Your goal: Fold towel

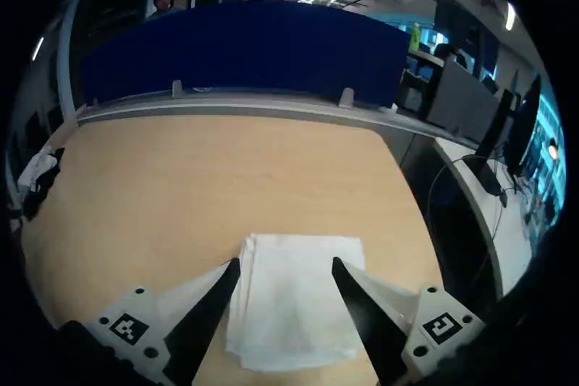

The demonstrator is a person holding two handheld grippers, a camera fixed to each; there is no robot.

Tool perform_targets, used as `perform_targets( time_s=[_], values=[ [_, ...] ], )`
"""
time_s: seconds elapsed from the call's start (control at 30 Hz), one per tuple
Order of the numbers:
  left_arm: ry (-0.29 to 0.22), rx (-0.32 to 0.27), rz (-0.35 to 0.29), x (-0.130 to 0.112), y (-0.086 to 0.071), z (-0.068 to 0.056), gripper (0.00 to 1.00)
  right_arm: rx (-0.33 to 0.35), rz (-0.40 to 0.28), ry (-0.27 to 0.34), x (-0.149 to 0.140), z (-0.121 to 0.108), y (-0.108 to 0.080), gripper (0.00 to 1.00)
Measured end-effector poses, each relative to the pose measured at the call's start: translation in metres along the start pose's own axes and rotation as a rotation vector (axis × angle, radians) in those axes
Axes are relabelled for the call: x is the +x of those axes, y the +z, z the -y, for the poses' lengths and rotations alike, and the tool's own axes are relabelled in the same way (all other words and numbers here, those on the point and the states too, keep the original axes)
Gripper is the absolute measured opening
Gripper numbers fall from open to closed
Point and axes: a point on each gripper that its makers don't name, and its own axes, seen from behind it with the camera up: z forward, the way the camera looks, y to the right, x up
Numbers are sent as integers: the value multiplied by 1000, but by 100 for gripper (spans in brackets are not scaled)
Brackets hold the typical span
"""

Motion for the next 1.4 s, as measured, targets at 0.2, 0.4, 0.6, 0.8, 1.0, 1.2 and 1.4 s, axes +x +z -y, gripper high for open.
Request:
perform_targets(
  time_s=[0.2, 0.4, 0.6, 0.8, 1.0, 1.2, 1.4],
  values=[
    [10, -14, -17, 6, 1, -2, 92, -5, -69, 44, 5, 10, -24, 99],
    [5, -21, -46, 10, 1, -3, 92, -64, -209, 115, 20, 6, -46, 98],
    [-22, -22, -101, 21, 0, -2, 92, -95, -332, 146, 34, 17, -74, 98],
    [-41, -26, -178, 40, -3, -5, 92, -93, -424, 134, 54, 48, -105, 98],
    [-55, -21, -273, 63, -6, -9, 92, -75, -494, 88, 73, 83, -130, 99],
    [-67, -8, -391, 91, -13, -7, 92, -63, -537, 50, 87, 110, -145, 100],
    [-61, 26, -523, 122, -26, 0, 92, -46, -537, 28, 87, 127, -147, 100]
  ],
)
